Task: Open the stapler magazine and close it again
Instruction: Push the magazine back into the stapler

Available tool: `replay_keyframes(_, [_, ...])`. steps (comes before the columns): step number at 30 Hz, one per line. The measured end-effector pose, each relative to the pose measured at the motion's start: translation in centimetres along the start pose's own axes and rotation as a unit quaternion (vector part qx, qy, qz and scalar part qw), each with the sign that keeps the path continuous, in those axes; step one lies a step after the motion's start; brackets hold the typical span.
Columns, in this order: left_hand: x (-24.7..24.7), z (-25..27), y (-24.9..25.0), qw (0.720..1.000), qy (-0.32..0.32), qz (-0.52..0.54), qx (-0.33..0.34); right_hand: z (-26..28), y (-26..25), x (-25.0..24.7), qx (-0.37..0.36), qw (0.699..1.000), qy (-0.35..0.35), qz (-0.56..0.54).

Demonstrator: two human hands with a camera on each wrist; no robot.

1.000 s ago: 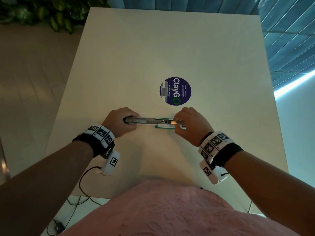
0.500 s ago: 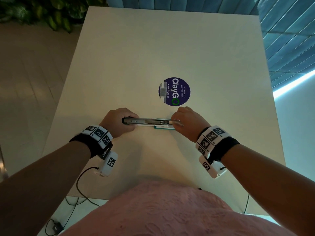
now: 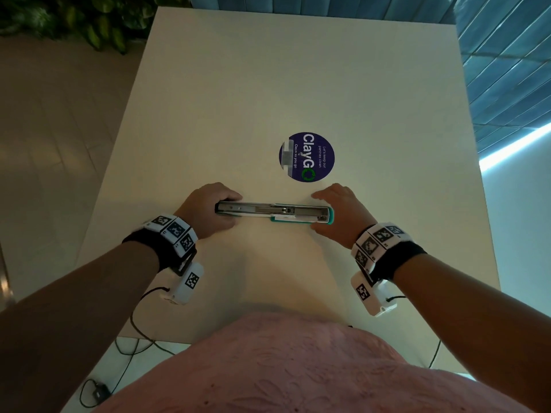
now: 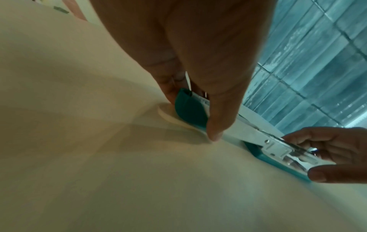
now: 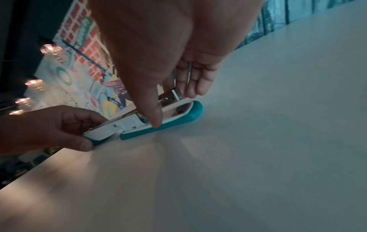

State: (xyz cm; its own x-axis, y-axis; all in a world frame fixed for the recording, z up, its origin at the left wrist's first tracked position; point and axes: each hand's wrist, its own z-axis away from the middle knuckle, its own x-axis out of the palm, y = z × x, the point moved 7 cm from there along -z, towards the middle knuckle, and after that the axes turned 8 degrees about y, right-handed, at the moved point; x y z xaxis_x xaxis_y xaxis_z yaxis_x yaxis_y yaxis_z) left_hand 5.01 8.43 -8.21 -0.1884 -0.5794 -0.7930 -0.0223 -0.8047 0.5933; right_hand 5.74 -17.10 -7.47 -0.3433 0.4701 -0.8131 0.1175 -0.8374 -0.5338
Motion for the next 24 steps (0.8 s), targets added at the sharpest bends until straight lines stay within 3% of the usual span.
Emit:
replay_keyframes(7, [-1.4,0.5,-0.3,0.999,-0.002,-0.046,-0.025,0.7,2.7,-0.1,0.041,0.995,0.066,-0.066])
replay_keyframes(15, [-4.7,0.7,2.8,0.997,0.035,0.069,-0.008,0.7,3.6,0.3,0.040,0.991,0.075,-0.107])
replay_keyframes(24, [-0.1,-2.5,12.2,0.988,-0.025,0.086,0.124,0.6,3.8,0.6,0.032,0.992,0.077,-0.098])
